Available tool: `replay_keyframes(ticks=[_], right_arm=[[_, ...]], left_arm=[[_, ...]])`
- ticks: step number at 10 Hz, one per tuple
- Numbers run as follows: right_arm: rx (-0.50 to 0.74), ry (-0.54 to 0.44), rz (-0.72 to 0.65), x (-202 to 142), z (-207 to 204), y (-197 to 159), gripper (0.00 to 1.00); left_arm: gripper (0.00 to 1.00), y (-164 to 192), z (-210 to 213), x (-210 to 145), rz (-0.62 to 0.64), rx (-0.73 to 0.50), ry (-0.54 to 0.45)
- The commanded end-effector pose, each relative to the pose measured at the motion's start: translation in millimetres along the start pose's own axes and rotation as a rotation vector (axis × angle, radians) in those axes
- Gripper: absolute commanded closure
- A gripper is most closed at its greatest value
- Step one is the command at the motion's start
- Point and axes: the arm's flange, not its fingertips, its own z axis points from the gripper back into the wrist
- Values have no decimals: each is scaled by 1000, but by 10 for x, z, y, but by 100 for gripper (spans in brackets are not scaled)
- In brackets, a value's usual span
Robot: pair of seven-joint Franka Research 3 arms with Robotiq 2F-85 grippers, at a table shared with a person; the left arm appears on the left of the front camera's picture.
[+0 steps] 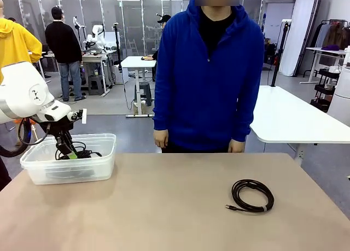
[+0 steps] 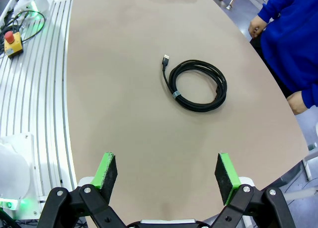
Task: Organize and store the cables.
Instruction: Place the USB Extension Cable into the Organizing box.
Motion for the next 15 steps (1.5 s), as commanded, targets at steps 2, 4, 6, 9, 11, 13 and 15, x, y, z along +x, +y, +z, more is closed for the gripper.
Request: replay_keyframes(ticks=[2,4,6,9,11,13,15], right_arm=[[-3,-13,0,13,4,-12,0],[-3,-13,0,13,4,-12,0],[-3,-13,0,13,4,-12,0],[-3,-13,0,13,4,-12,0],[-3,-13,0,13,4,-12,0],[-3,-13,0,13,4,-12,0],[-3,-13,0,13,4,-12,0]], left_arm=[[24,8,70,-11,14,13,13],[5,-19,194,-37,26,45,1],[0,-47,340,-15,35,71,-4],[0,24,298,-1,9,50,-14],[0,24,298,-1,9,50,-14],[0,24,298,-1,9,50,-14],[0,24,298,-1,9,50,-14]])
